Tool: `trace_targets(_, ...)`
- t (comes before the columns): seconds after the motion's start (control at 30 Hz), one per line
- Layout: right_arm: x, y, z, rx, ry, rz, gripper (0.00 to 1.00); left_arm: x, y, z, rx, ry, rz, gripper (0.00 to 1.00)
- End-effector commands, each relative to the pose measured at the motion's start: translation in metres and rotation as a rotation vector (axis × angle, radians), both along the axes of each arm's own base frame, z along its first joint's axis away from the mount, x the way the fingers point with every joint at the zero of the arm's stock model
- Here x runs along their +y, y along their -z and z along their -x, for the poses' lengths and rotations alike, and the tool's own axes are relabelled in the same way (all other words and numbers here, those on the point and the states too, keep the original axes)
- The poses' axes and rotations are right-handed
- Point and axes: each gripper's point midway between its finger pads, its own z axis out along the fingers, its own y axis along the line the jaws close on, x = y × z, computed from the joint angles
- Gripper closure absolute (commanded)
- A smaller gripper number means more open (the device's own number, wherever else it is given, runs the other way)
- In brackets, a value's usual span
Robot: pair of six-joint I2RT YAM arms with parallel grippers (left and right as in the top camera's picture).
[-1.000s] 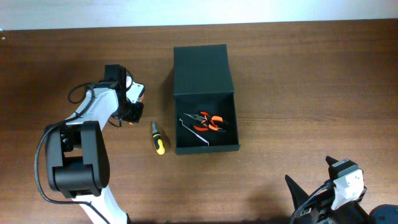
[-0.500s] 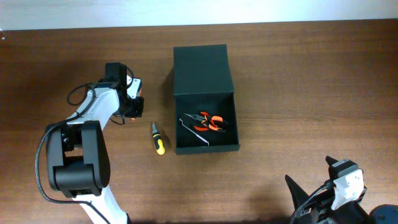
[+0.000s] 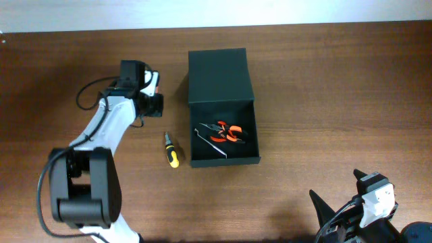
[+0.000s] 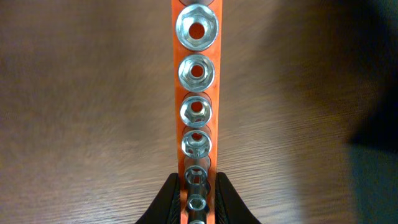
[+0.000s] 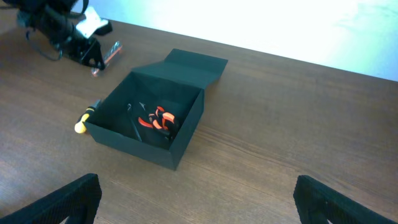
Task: Pack container
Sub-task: 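Carry the socket rail right into the box and release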
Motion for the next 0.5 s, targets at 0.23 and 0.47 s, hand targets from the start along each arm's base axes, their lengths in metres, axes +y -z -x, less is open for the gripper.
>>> trace_targets(0.23, -0.001, -0.001, -0.001, -0.003, 0.013, -0.008, 0.01, -0.079, -0.085, -0.017, -0.26, 0.158, 0.056, 0.98)
trace_targets(0.47, -0.001, -0.001, -0.001, -0.003, 0.013, -0.008, 0.01, -0.134, -0.108, -0.012, -0.303, 0.218, 0.119, 0.98)
